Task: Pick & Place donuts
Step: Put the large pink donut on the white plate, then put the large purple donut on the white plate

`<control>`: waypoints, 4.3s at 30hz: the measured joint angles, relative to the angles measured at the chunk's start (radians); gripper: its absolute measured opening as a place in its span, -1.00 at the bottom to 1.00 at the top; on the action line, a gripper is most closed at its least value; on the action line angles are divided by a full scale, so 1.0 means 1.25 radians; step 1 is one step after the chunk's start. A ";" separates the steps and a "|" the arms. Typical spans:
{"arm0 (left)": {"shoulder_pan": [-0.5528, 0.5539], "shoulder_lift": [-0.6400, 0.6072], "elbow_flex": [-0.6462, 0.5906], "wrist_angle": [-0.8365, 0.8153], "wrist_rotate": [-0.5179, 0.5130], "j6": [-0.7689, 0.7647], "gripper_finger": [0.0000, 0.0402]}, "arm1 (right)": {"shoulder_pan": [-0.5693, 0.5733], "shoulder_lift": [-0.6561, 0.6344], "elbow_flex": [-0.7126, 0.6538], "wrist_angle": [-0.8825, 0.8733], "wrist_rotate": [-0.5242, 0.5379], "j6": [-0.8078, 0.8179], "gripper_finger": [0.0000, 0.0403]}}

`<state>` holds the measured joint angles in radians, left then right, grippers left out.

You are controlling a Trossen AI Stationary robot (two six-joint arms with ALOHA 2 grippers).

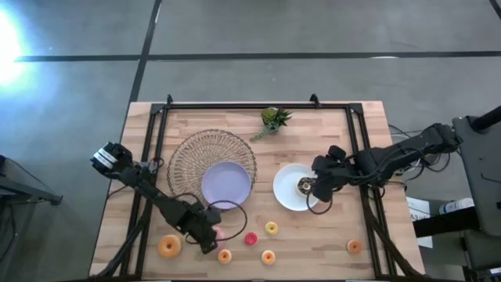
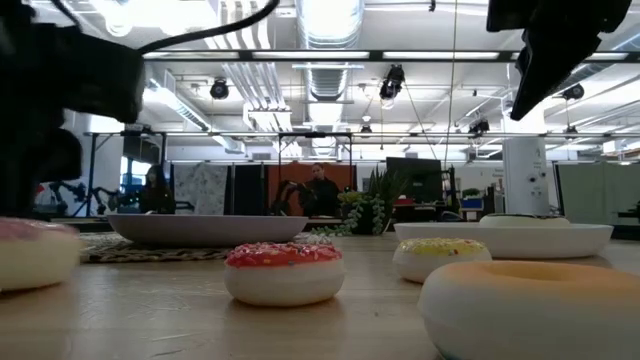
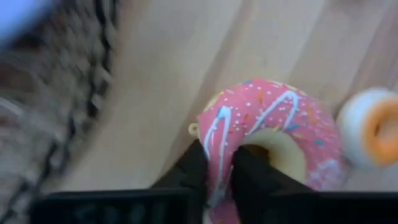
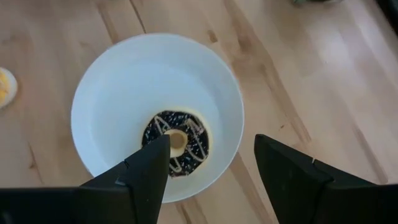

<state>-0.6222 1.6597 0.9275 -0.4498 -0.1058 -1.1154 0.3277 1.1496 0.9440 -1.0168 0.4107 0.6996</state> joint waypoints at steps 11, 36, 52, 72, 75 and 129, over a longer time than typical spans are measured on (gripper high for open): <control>0.350 0.015 0.215 -0.014 -0.032 0.530 -0.99 | 0.002 -0.120 -0.002 -0.081 0.074 0.052 0.12; 0.532 0.500 0.824 -0.159 0.099 0.785 -0.42 | 0.002 -0.156 -0.003 -0.108 0.119 0.099 0.12; 0.512 0.387 0.781 -0.197 0.188 0.844 -0.27 | 0.038 -0.153 -0.012 -0.105 0.090 0.073 0.12; 0.306 -0.040 0.199 -0.118 0.134 0.504 -0.27 | 0.255 -0.041 -0.064 0.019 -0.145 0.211 0.12; 0.267 -0.129 0.104 -0.104 0.124 0.437 -0.27 | 0.281 -0.010 -0.065 0.121 -0.144 0.249 0.12; -0.356 0.032 0.152 -0.331 0.096 -0.220 -0.27 | 0.164 0.282 0.033 0.232 -0.117 0.097 0.12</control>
<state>-1.0667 1.6991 1.1171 -0.8637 0.0147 -1.3910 0.5333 1.5017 0.9852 -0.7264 0.2643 0.8209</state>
